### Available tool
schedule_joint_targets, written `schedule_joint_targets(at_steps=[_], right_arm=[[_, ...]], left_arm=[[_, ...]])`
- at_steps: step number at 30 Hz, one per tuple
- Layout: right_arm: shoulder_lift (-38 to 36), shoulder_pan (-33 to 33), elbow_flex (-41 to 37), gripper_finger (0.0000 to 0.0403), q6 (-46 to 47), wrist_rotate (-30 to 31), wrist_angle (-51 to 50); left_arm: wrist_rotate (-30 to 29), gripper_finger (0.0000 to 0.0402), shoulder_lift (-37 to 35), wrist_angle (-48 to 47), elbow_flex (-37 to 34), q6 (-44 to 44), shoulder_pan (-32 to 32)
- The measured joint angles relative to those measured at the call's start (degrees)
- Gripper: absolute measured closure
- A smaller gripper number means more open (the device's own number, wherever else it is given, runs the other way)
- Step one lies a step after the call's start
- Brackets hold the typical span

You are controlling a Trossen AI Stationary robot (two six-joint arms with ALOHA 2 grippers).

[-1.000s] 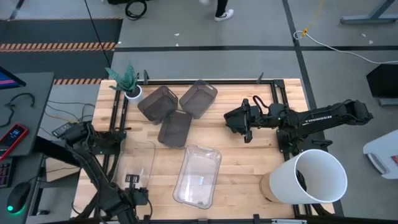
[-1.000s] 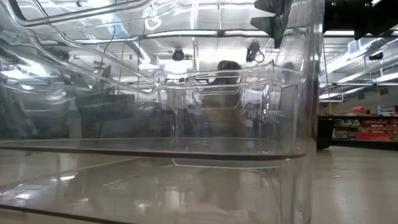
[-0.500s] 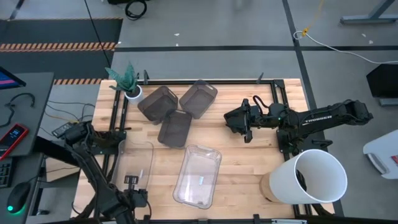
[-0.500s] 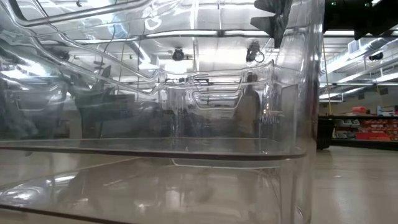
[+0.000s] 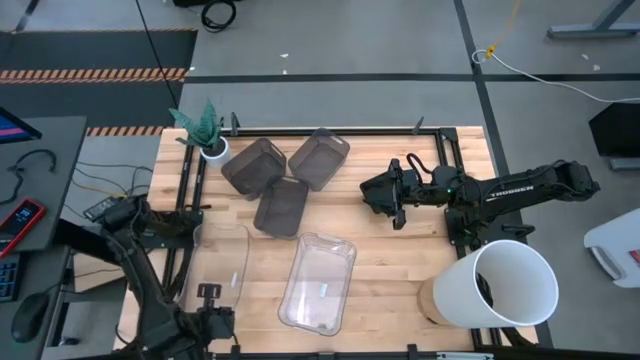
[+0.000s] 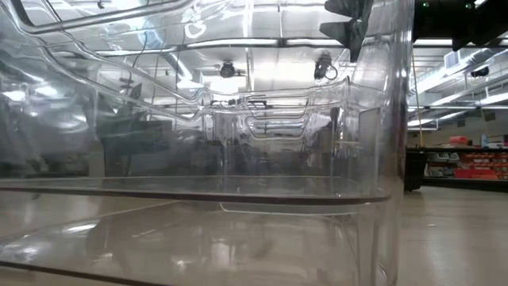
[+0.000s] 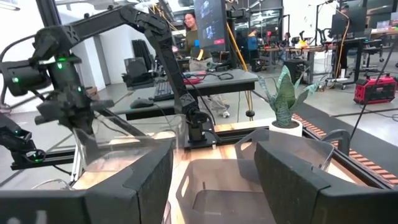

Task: Stack baskets by color
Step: Stack the transparent bin on top of the transparent bins

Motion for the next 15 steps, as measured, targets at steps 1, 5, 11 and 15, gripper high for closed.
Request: schedule_joint_targets(at_steps=[1, 5, 11, 15], right_arm=[[0.0, 0.0, 0.0, 0.0172, 0.0, 0.0, 0.0], [0.0, 0.0, 0.0, 0.0172, 0.6, 0.0, -0.3], [0.3, 0.0, 0.0, 0.0172, 1.3, 0.0, -0.5], [0.3, 0.0, 0.0, 0.0172, 1.6, 0.0, -0.4]], left_arm=[[-0.8, 0.0395, 0.0, -1.4, 1.1, -0.4, -0.3], [-3.4, 0.0395, 0.0, -5.9, 4.6, -1.8, -1.4], [-10.7, 0.0395, 0.0, -10.1, 10.2, -1.1, -1.5], [-16.9, 0.0395, -0.1, -10.3, 12.8, 0.5, -0.6]])
